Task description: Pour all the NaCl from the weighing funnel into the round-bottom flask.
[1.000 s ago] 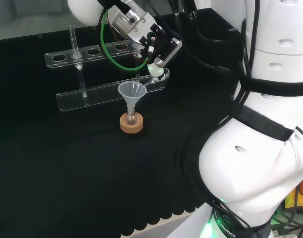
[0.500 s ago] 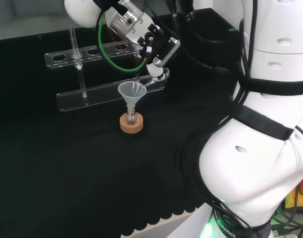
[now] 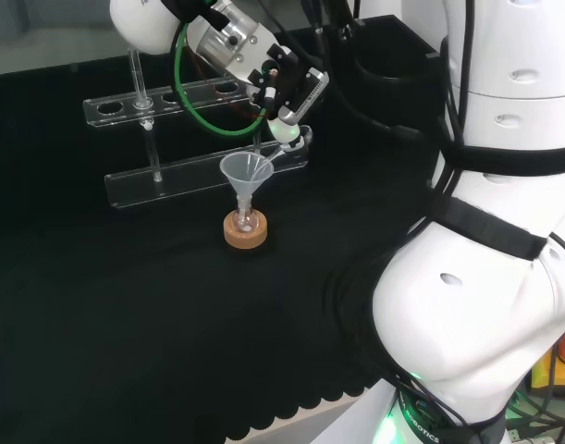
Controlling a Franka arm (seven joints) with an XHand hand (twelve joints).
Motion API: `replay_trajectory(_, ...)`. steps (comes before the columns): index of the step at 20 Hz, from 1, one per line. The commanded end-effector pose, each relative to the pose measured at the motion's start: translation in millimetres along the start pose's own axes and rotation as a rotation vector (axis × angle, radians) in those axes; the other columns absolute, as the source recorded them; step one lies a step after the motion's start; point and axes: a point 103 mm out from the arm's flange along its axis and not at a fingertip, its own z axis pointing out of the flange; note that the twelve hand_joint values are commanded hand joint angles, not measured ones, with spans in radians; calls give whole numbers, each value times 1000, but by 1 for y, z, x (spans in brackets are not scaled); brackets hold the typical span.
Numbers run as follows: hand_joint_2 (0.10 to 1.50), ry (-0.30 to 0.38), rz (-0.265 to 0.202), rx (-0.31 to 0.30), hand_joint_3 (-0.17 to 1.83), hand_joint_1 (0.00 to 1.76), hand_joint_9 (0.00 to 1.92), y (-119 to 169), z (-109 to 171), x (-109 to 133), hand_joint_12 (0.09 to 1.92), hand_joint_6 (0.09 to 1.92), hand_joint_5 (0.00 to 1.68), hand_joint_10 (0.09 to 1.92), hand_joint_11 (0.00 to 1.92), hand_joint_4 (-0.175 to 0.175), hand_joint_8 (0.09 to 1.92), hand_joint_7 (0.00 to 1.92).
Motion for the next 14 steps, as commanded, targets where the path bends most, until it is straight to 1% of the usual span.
replay_trajectory(1,688,-18,6,3,740,1080,948,-1,-3,1,1139,985,1114,407,698,175,649,637)
replay_trajectory(6,688,-22,7,14,740,1080,946,-1,-5,2,1140,987,1114,409,696,175,650,633)
replay_trajectory(10,688,-20,5,39,741,1080,945,0,-4,2,1142,987,1113,410,694,175,651,632)
replay_trajectory(14,688,-21,8,44,741,1080,943,0,-4,1,1143,988,1113,411,694,175,651,630)
